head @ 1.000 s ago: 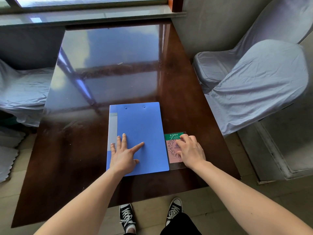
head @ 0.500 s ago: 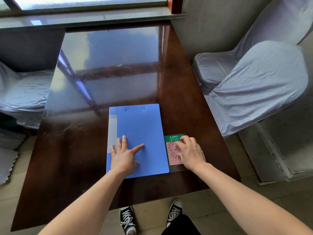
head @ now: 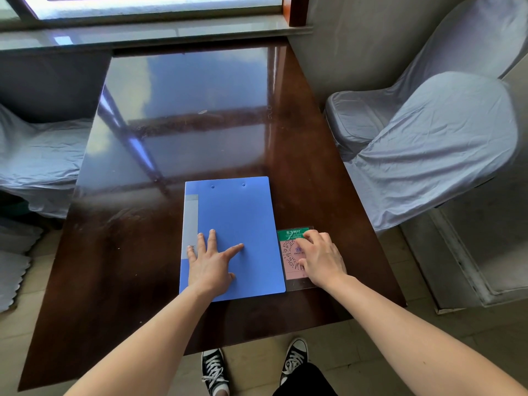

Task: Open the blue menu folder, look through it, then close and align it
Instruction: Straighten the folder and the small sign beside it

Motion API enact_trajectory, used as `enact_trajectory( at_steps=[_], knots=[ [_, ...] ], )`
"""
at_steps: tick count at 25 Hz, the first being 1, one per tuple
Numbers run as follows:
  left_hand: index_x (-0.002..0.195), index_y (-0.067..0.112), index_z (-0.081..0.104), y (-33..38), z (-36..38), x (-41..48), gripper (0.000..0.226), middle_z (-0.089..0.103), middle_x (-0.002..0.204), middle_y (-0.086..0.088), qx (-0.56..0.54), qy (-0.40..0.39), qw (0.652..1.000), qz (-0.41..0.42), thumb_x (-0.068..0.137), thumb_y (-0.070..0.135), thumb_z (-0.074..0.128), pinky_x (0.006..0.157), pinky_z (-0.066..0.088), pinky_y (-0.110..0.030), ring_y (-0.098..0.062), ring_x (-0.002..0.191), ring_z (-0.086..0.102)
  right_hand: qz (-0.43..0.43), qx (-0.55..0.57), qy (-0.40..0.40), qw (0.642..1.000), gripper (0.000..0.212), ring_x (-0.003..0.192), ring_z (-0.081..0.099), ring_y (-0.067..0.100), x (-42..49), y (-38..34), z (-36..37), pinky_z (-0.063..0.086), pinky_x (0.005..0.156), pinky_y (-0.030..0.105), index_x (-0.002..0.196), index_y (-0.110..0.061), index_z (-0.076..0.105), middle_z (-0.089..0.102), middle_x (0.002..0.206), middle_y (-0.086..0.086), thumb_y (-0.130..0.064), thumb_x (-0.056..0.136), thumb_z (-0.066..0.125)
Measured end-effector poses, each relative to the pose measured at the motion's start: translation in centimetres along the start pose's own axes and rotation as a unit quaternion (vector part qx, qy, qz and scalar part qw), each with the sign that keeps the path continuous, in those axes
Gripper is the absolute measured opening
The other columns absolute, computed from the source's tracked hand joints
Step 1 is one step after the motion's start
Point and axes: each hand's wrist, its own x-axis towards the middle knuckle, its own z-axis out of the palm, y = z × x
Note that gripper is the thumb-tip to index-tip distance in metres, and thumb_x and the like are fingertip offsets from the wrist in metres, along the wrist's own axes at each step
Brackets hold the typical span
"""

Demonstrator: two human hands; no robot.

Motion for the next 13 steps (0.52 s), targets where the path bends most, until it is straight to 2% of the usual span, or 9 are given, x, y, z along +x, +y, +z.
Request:
enact_trajectory(
  at_steps=[8, 13],
  knots=[
    [0.140, 0.051, 0.041, 0.44, -0.22, -0.02, 0.073, 0.008, 0.166, -0.010, -0.039, 0.008, 0.999, -0.009, 0.083, 0.018, 0.071, 0.119, 0.000, -0.065, -0.035, 0.153, -0.007, 0.000, 0.017, 0.017, 1.000, 0.039, 0.119, 0.047, 0.021, -0.17, 0.16, 0.34, 0.050, 0.095, 0.033, 0.124, -0.018, 0.059, 0.054, 0.130, 0.004, -0.030, 0.089, 0.070],
    [0.141, 0.047, 0.043, 0.35, -0.72, -0.59, 0.074, 0.010, 0.167, -0.009, -0.088, 0.020, 0.996, -0.009, 0.080, 0.020, 0.073, 0.121, -0.003, -0.062, -0.030, 0.153, -0.007, -0.004, 0.067, 0.055, 0.996, 0.032, 0.119, 0.050, 0.021, -0.57, 0.14, 0.17, 0.053, 0.094, 0.033, 0.119, -0.016, 0.062, 0.058, 0.127, 0.004, -0.026, 0.090, 0.069]
  ],
)
